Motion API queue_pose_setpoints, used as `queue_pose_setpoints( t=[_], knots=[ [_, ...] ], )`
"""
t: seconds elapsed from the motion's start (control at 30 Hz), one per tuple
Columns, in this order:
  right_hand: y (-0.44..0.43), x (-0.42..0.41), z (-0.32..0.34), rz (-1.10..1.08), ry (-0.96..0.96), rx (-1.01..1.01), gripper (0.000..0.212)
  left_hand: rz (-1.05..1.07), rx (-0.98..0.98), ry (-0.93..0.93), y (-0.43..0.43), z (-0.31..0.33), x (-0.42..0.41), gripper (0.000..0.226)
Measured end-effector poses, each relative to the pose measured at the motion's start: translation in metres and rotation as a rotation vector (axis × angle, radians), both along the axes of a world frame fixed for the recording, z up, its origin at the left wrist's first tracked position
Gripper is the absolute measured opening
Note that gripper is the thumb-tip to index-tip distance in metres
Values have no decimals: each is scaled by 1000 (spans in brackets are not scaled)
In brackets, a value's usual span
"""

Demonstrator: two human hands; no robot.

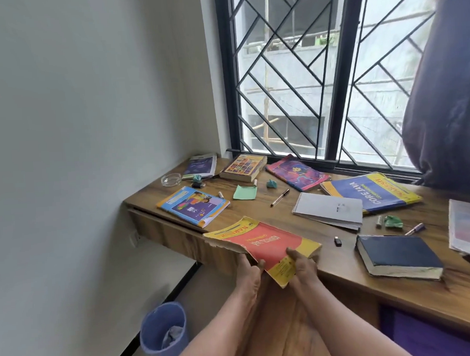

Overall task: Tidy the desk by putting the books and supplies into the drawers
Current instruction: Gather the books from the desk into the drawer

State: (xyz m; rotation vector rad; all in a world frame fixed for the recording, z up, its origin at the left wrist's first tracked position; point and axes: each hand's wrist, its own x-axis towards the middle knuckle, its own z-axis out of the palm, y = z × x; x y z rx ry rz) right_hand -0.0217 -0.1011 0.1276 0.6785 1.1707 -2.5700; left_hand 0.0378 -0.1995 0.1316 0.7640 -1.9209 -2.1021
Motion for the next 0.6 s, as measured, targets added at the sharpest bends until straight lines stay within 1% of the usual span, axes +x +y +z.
queue_pose_setpoints(
  t=[0.07,0.1,0.13,0.17,0.2,0.23,0.27,0.3,0.33,0.37,0.4,0.47,0.5,0.6],
  knots=[
    [2,7,14,5,96,66,50,-59,128,-2,-3,16,16,37],
    [4,8,24,33,147,111,49,-110,161,-28,-6,23,24,27],
    [8,9,36,68,201,160,48,-168,134,-73,-11,32,34,14],
    [12,10,50,113,254,218,48,-239,49,-111,-16,40,44,15],
    [17,9,63,167,305,294,49,-294,-83,-141,-24,45,53,30],
    [22,11,78,234,357,400,49,-305,-257,-159,-33,51,61,44],
    [28,11,94,311,417,535,49,-268,-422,-163,-40,57,68,53],
    [33,15,109,387,480,685,46,-207,-540,-149,-49,61,75,57],
    [38,20,124,467,543,819,43,-141,-594,-116,-57,66,80,59],
    [42,27,138,550,596,928,40,-96,-606,-87,-64,68,84,55],
    [45,35,150,637,640,1010,37,-79,-603,-77,-70,71,88,47],
    [53,50,166,804,671,1105,31,-116,-623,-84,-76,71,90,32],
    [57,57,171,873,658,1110,30,-155,-614,-84,-78,70,91,36],
    [74,79,178,1022,584,1035,31,-243,-513,-70,-70,63,98,60]
  ],
)
